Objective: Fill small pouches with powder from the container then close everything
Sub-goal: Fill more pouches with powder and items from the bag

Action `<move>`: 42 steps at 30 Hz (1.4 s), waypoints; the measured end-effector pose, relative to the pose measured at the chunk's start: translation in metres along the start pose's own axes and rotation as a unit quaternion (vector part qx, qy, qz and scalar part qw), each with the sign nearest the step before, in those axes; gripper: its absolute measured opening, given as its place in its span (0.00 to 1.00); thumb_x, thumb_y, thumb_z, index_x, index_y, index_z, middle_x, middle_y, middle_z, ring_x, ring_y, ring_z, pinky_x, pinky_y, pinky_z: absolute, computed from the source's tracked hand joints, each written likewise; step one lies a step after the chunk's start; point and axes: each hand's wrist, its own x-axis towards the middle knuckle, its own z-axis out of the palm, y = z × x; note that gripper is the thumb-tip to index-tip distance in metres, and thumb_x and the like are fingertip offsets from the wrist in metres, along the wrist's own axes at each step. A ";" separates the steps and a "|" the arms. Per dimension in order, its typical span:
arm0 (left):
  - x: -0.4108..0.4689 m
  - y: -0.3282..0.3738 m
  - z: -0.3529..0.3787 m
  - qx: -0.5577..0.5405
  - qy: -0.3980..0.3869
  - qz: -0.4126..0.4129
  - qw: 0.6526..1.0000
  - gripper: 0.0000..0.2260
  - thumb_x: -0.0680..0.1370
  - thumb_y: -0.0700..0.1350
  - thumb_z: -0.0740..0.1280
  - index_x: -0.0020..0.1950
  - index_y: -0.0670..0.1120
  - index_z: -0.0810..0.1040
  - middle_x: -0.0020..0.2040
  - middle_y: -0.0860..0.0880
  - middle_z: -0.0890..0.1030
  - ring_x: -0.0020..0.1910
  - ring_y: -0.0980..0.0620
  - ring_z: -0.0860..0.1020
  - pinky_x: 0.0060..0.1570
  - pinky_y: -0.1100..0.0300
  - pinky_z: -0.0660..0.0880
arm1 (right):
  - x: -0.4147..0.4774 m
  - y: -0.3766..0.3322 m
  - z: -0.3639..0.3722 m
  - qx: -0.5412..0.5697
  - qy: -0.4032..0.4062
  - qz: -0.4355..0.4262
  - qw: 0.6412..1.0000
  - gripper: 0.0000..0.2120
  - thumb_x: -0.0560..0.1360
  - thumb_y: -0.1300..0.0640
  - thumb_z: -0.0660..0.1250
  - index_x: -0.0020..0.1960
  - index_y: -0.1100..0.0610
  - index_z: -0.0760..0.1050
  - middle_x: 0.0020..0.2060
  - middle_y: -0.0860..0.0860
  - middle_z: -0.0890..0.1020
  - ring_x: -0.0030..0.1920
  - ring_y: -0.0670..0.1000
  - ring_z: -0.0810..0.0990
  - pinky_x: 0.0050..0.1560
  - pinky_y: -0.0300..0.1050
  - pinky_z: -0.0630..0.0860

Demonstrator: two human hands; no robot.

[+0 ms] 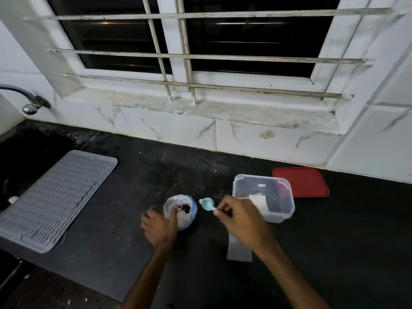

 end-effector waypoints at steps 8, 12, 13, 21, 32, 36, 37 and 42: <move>0.035 -0.013 0.011 0.078 -0.114 -0.024 0.990 0.33 0.70 0.64 0.70 0.65 0.41 0.71 0.67 0.41 0.65 0.68 0.41 0.64 0.65 0.47 0.66 | 0.095 -0.043 0.114 -0.261 -0.163 0.055 0.950 0.15 0.79 0.54 0.64 0.65 0.57 0.74 0.57 0.56 0.80 0.56 0.55 0.80 0.54 0.49 0.76; 0.048 -0.017 0.003 -0.034 -0.190 -0.016 0.981 0.16 0.73 0.47 0.71 0.56 0.42 0.71 0.56 0.41 0.77 0.54 0.43 0.77 0.54 0.51 0.75 | 0.102 -0.035 0.129 -0.301 -0.163 0.084 0.936 0.13 0.80 0.58 0.62 0.63 0.58 0.75 0.57 0.56 0.80 0.57 0.55 0.80 0.56 0.48 0.76; 0.051 -0.017 -0.001 -0.055 -0.200 -0.018 0.978 0.12 0.74 0.43 0.69 0.54 0.43 0.70 0.53 0.42 0.78 0.50 0.45 0.77 0.50 0.53 0.75 | 0.103 -0.035 0.131 -0.315 -0.154 0.089 0.932 0.12 0.80 0.58 0.62 0.63 0.59 0.75 0.57 0.56 0.81 0.57 0.55 0.81 0.56 0.48 0.77; 0.063 -0.010 -0.008 -0.144 -0.224 0.011 0.964 0.09 0.79 0.39 0.62 0.59 0.40 0.73 0.53 0.43 0.79 0.50 0.46 0.78 0.48 0.55 0.73 | 0.108 -0.035 0.144 -0.246 -0.109 0.142 0.953 0.13 0.81 0.57 0.61 0.62 0.59 0.76 0.59 0.56 0.81 0.59 0.56 0.80 0.57 0.48 0.76; 0.087 -0.024 0.013 -0.217 -0.298 -0.052 0.928 0.10 0.78 0.42 0.64 0.56 0.44 0.82 0.52 0.41 0.84 0.50 0.43 0.82 0.56 0.43 0.79 | 0.098 -0.024 0.154 -0.052 -0.050 0.223 0.972 0.04 0.76 0.56 0.68 0.47 0.56 0.78 0.47 0.54 0.83 0.47 0.54 0.84 0.48 0.48 0.82; 0.084 -0.017 0.005 -0.263 -0.338 -0.084 0.900 0.08 0.77 0.39 0.65 0.52 0.45 0.82 0.45 0.44 0.85 0.46 0.46 0.82 0.50 0.49 0.80 | 0.092 -0.021 0.152 0.058 -0.035 0.279 0.958 0.06 0.76 0.56 0.70 0.42 0.57 0.78 0.38 0.53 0.83 0.33 0.49 0.83 0.31 0.41 0.81; 0.084 -0.015 0.005 -0.268 -0.341 -0.088 0.897 0.08 0.78 0.39 0.64 0.53 0.44 0.82 0.46 0.43 0.84 0.46 0.45 0.82 0.50 0.49 0.79 | 0.091 -0.020 0.151 0.074 -0.036 0.285 0.955 0.07 0.77 0.56 0.69 0.43 0.58 0.79 0.37 0.53 0.82 0.31 0.48 0.82 0.29 0.40 0.80; 0.084 -0.012 0.011 -0.254 -0.308 -0.104 0.911 0.11 0.81 0.43 0.61 0.54 0.39 0.80 0.47 0.42 0.82 0.48 0.44 0.81 0.45 0.54 0.78 | 0.087 -0.017 0.147 0.077 -0.041 0.278 0.957 0.08 0.79 0.55 0.66 0.46 0.58 0.80 0.36 0.51 0.82 0.31 0.45 0.81 0.28 0.34 0.76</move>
